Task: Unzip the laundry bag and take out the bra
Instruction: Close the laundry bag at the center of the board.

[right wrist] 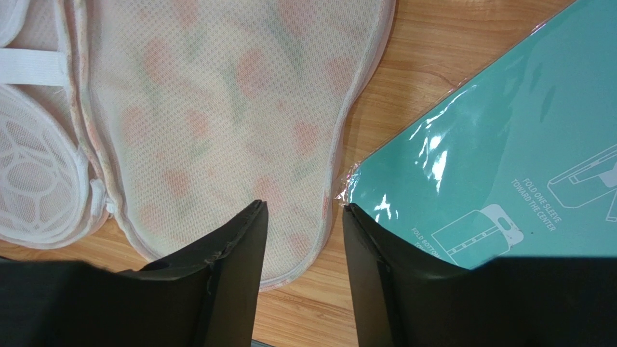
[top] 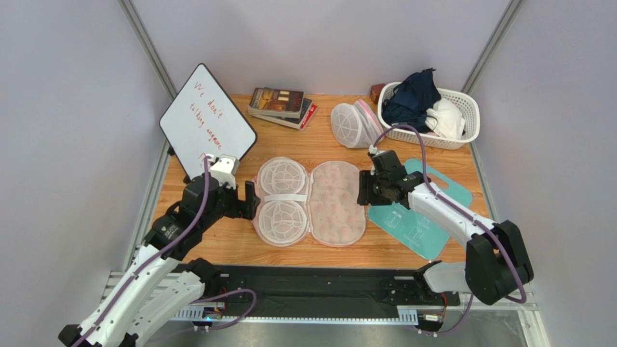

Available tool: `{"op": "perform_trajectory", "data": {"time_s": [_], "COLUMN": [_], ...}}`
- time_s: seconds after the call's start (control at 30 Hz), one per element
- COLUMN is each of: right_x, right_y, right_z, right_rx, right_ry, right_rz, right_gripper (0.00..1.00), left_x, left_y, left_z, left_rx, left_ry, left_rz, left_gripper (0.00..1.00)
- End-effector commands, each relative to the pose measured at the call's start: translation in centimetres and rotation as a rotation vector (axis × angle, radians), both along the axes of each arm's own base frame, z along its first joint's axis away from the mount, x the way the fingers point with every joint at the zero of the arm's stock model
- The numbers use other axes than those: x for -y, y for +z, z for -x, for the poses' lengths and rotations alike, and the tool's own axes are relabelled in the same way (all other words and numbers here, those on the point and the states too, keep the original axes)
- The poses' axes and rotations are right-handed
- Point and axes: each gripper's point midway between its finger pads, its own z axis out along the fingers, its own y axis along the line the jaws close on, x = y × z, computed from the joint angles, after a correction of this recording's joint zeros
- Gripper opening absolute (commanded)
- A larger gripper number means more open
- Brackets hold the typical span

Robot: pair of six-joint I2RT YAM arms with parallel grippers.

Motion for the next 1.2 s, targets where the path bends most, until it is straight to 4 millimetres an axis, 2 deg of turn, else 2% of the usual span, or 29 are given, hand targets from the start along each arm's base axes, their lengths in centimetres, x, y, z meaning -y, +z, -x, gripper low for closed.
{"op": "perform_trajectory", "data": {"time_s": [0.0, 0.17, 0.47, 0.6, 0.7, 0.73, 0.8, 0.87, 0.97, 1.17], "right_x": [-0.7, -0.7, -1.1, -1.0, -0.9, -0.8, -0.5, -0.2, 1.3, 3.7], "right_y": [-0.6, -3.2, -5.2, -5.8, -6.1, -6.1, -5.8, -4.6, -3.0, 1.5], "right_z": [-1.4, -0.9, -1.2, -0.9, -0.7, -0.7, -0.6, -1.3, -1.6, -2.6], "right_rx": [0.031, -0.025, -0.060, -0.078, -0.090, -0.088, -0.092, -0.065, -0.038, 0.035], "right_ry": [-0.007, 0.003, 0.012, 0.024, 0.028, 0.027, 0.030, 0.030, 0.015, -0.006], "right_rz": [-0.015, 0.005, 0.010, 0.020, 0.030, 0.036, 0.054, 0.078, 0.152, 0.272], "right_gripper": [0.46, 0.45, 0.41, 0.33, 0.24, 0.18, 0.11, 0.01, 0.00, 0.00], "left_x": [0.1, 0.1, 0.1, 0.2, 0.2, 0.2, 0.2, 0.2, 0.2, 0.1], "left_y": [0.6, 0.6, 0.4, 0.5, 0.5, 0.5, 0.5, 0.5, 0.6, 0.8], "left_z": [-0.1, -0.1, -0.1, -0.1, -0.1, -0.1, -0.1, -0.1, -0.1, 0.0], "left_rx": [0.019, 0.018, 0.013, 0.014, 0.015, 0.015, 0.014, 0.016, 0.019, 0.026], "left_ry": [-0.001, 0.001, -0.001, -0.003, -0.005, -0.006, -0.006, -0.004, -0.006, -0.005], "left_rz": [0.021, 0.021, 0.019, 0.017, 0.019, 0.018, 0.017, 0.017, 0.020, 0.025], "left_gripper": [1.00, 1.00, 1.00, 1.00, 1.00, 1.00, 1.00, 1.00, 1.00, 1.00]}}
